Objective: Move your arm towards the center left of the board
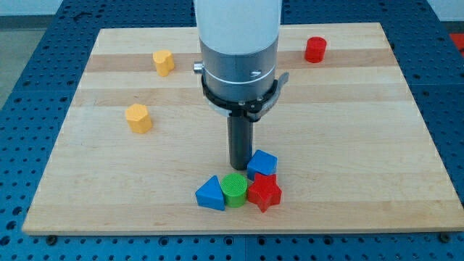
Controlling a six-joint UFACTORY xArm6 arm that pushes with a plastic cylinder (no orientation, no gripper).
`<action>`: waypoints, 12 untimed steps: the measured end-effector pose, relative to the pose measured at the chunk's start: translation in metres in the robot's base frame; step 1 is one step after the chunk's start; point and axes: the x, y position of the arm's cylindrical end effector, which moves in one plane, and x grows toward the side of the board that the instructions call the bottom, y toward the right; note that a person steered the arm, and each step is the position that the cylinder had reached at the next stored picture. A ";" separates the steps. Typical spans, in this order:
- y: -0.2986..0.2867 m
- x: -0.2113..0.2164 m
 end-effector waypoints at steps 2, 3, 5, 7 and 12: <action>-0.011 -0.046; -0.015 -0.086; -0.030 -0.112; -0.145 -0.138; -0.247 -0.138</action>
